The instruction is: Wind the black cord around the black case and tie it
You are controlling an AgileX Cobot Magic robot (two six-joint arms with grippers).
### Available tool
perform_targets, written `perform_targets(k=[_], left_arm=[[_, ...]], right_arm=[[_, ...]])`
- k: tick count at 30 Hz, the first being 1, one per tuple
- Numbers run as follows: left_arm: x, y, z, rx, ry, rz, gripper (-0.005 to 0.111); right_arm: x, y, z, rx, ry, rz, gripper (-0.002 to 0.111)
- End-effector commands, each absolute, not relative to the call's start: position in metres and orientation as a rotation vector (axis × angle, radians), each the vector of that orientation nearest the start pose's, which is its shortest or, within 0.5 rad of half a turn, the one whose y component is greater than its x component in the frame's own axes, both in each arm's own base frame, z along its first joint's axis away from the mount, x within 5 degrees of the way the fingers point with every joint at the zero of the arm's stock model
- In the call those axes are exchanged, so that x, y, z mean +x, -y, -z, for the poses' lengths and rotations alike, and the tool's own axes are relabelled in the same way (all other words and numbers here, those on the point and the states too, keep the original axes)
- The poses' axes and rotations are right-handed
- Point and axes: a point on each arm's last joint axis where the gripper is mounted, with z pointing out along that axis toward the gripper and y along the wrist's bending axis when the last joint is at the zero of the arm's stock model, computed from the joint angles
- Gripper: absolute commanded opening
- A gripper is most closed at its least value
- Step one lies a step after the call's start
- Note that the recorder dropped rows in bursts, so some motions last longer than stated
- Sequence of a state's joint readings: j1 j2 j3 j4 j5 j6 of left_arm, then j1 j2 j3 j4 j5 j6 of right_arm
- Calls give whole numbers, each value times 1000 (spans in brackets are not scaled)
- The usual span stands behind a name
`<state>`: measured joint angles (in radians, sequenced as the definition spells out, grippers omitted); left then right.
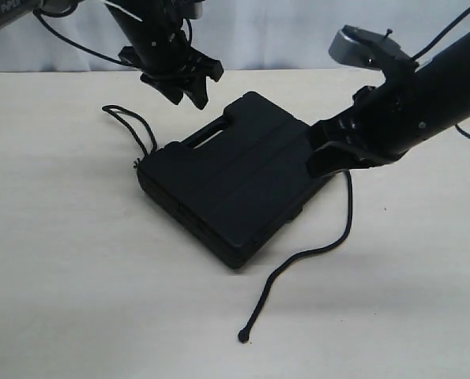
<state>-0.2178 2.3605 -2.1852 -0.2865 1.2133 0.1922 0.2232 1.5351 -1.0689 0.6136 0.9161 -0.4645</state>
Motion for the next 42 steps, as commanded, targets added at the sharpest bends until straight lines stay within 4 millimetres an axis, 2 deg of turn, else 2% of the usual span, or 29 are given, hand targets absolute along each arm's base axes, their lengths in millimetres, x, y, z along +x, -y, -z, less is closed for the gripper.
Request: perform_targets(k=[1,6,13,18,21,25,30,35,42], left_arm=[[504,115,-193,381,-2778,448,47],[513,115,-181,342,-2721,464,47],[521,132,-173,388,-2613,434,47],[521,143,-172,588,-2542,326,47],[522,141,-164,635,-2559,244,47],[518,143,-154,622,-2627,299,47],[509,145,-151,647,-2704,372,47],[504,142,-141,692,-2764,349,47],[502,140,-115,656,-2769,330,47]], right_arm=[[288,-108,-246,-513,-2708,-692,4],[292,-109,-237,-506,-2735,-693,4],[296,-108,-236,-484,-2711,-671,4],[297,-108,-236,-476,-2699,-661,4],[298,-108,-236,-471,-2693,-656,4],[298,-108,-236,-471,-2693,-656,4],[298,-108,-236,-471,-2693,-656,4],[298,-108,-236,-471,-2693,-656,4],[298,-108,-236,-471,-2693,-656,4]])
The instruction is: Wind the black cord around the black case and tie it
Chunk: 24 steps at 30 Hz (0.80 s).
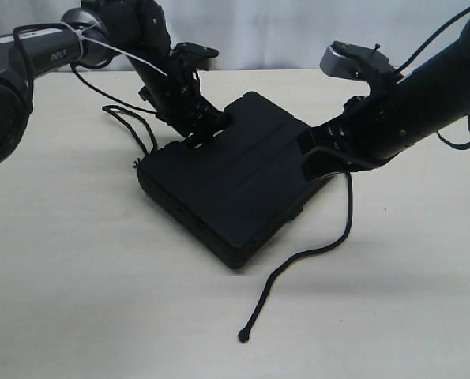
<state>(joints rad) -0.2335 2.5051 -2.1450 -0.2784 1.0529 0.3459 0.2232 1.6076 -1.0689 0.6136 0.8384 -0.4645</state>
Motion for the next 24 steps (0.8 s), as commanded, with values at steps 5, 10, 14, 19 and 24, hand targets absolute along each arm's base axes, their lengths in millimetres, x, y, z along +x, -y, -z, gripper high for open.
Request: perform_targets(k=[5,10,14,19,24], left_arm=[[497,144,-119,604,-2817,423,30],[488,146,-149,528,-2857,502,0],[482,150,-194,544,-2765,592,0],[476,139,-244,449,-2681,602,0],[479,112,-257,231,-2694,663,0]], right_arm=[[298,-108,-236,-459,-2696,-659,4],[298,-108,-236,-441,-2702,-663,4],[298,-108,-236,-441,-2702,-663,4],[298,-108,-236,-431,-2705,-665,4],[298,-108,-236,-402,-2715,-672,4]])
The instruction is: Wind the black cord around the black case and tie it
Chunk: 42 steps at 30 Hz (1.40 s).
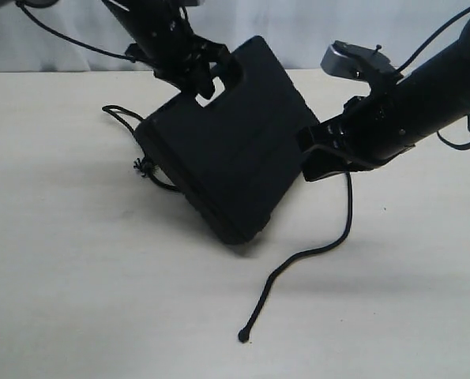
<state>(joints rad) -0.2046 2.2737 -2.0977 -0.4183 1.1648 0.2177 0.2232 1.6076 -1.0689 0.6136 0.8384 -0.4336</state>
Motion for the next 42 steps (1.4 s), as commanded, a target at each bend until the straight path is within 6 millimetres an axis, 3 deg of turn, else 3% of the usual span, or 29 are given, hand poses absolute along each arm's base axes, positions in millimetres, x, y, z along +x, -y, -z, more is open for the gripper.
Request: perform_targets(k=[1,8,14,20,22,25,26,31,36,37,39,42], left_arm=[[478,110,-256,207,-2704,676,0],[485,110,-255,-8,-2685,709,0],[483,115,-256,45,-2676,766,0],[479,115,-255,64,-2711,774,0],[479,115,-255,65,-2713,774,0],[478,115,-255,72,-2727,778,0],[478,115,-255,73,-2732,778,0],[473,115,-254,93,-2775,789,0],[475,119,-258,48,-2734,898,0],[476,120,-259,39,-2720,912,0],[477,121,-260,25,-2697,923,0],[479,121,-268,-5,-2648,972,0]], right_arm=[[298,-108,-236,-402,-2715,-672,4],[298,-108,-236,-399,-2716,-673,4],[303,-106,-237,-355,-2673,-630,4],[329,-84,-235,-173,-2526,-302,9],[339,-75,-224,-145,-2559,-208,18],[363,-63,-181,-139,-2742,-125,41],[368,-64,-174,-141,-2771,-123,42],[396,-72,-140,-188,-2905,-79,38],[400,-73,-108,-150,-2952,-73,37],[400,-73,-103,-150,-2965,-70,34],[397,-73,-95,-153,-3011,-64,9],[389,-72,-90,-125,-3060,-58,4]])
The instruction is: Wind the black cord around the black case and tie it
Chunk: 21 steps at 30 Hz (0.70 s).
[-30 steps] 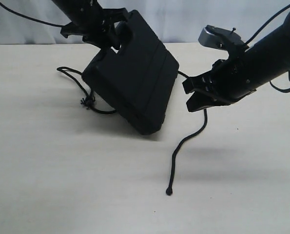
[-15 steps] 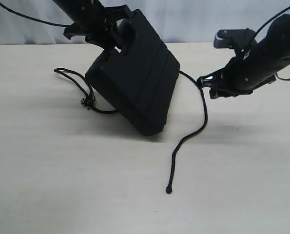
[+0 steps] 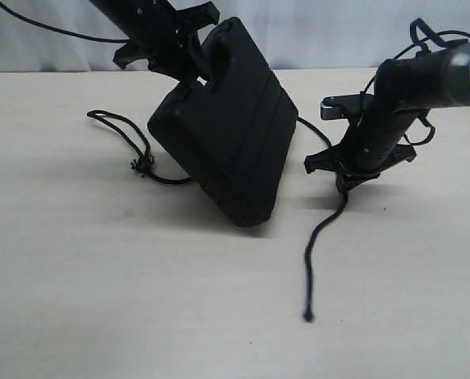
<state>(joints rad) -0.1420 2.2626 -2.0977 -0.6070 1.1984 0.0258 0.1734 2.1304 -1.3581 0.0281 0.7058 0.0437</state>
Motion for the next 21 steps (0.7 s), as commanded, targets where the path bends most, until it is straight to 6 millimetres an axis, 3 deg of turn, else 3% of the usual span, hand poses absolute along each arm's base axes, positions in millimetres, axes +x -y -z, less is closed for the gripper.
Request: perform_targets(k=[1,8,15,21], left_arm=[[479,121,-270,-10,-2633,981,0],[476,111,-308,-47,-2480,968,0],[474,108,-316,-43,-2458,979,0],[473,117,-328,8,-2344,1156,0]], right_arm=[[387,-71,-90,-115,-3069,-57,4],[357,-65,-75,-86,-3158,-34,4],[334,-60,-71,-112,-3198,-2,4],[329,-59,-74,-115,-3198,-2,4]])
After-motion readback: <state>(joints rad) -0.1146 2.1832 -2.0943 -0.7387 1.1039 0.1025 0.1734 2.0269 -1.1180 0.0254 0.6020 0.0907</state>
